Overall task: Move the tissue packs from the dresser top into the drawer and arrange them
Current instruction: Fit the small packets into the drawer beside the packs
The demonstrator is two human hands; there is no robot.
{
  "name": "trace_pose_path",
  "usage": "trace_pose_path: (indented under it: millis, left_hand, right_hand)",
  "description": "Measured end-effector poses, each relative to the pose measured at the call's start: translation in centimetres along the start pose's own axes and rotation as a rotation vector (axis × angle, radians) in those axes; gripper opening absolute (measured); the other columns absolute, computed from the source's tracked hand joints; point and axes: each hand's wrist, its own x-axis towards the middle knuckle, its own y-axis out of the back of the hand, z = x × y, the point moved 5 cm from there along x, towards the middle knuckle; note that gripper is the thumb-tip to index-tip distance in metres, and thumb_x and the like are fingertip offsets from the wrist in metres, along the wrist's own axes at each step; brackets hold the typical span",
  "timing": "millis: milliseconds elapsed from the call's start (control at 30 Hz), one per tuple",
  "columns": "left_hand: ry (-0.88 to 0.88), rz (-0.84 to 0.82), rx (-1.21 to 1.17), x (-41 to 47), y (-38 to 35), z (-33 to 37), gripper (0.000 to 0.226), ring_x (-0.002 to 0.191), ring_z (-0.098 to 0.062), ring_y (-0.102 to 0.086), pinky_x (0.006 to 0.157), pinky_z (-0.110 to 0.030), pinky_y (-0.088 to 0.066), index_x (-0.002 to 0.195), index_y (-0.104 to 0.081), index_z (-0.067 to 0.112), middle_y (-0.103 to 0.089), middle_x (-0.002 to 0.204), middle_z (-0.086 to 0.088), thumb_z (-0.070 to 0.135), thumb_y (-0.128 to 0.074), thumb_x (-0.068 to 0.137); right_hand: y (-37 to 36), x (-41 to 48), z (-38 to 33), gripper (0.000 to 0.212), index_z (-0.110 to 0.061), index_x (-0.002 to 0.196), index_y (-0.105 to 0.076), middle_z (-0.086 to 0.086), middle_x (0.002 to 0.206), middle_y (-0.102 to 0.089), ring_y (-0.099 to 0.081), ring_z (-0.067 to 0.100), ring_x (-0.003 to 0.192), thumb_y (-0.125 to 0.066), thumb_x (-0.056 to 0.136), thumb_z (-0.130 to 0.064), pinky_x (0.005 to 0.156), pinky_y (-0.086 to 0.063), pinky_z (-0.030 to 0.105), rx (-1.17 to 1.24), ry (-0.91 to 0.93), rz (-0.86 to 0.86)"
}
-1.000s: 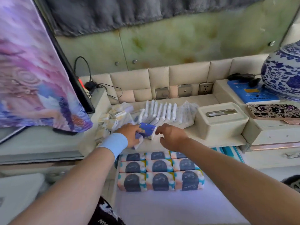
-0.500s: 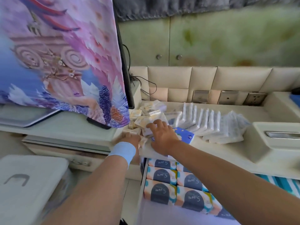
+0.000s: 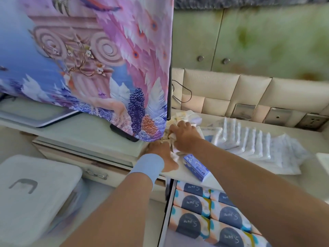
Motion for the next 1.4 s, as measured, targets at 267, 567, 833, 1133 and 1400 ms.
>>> trace_pose_path:
  millis: [267,567,833,1133,1400]
  left_hand:
    - [0.013,0.024,-0.083,0.0,-0.5,-0.1,0.095,0.145,-0.033,-0.016,0.107,-0.043,-0.037,0.152,-0.008,0.039,-0.005,0.159,-0.008,0.030,-0.068,0.079]
    - [0.008,-0.099,-0.043,-0.9,-0.8,0.9,0.069,0.123,-0.031,-0.049,0.093,-0.039,-0.050,0.136,-0.036,0.021,-0.031,0.144,-0.009,0.028,-0.073,0.079]
    - [-0.021,-0.247,0.125,-4.4,-1.3,-0.3,0.067,0.107,-0.026,-0.062,0.090,-0.038,-0.055,0.138,-0.046,0.017,-0.052,0.132,-0.005,0.033,-0.075,0.080]
    - [0.016,-0.397,0.198,-6.8,-0.6,-1.6,0.060,0.092,-0.021,-0.072,0.086,-0.039,-0.058,0.132,-0.053,0.022,-0.067,0.116,-0.003,0.034,-0.074,0.077]
    - [-0.050,-0.374,0.132,-7.6,0.6,-0.3,0.053,0.092,-0.019,-0.071,0.086,-0.039,-0.058,0.130,-0.055,0.022,-0.061,0.119,-0.001,0.031,-0.073,0.081]
  right_hand:
    - [0.6,-3.1,2.6,0.072,-0.033,0.142,-0.043,0.011,0.138,-0.040,-0.036,0.033,0.128,-0.068,0.074,-0.035,0.102,-0.039,0.040,0.298,-0.086,0.089]
    - [0.2,-5.4,1.7,0.054,-0.032,0.130,-0.048,0.007,0.127,-0.041,-0.044,0.030,0.114,-0.069,0.080,-0.039,0.095,-0.040,0.038,0.115,-0.010,0.041]
    - [-1.1,-7.1,-3.2,0.059,-0.026,0.134,-0.047,0.012,0.127,-0.044,-0.049,0.031,0.111,-0.063,0.079,-0.037,0.092,-0.043,0.040,-0.156,0.188,-0.087]
    - [-2.7,-7.8,-5.4,0.048,-0.030,0.126,-0.056,0.008,0.126,-0.041,-0.058,0.031,0.099,-0.068,0.080,-0.023,0.090,-0.044,0.040,-0.165,0.199,-0.152]
    - [0.0,-10.2,-2.5,0.045,-0.028,0.114,-0.064,0.006,0.123,-0.049,-0.058,0.031,0.093,-0.073,0.070,-0.020,0.083,-0.046,0.037,0.220,0.162,0.172]
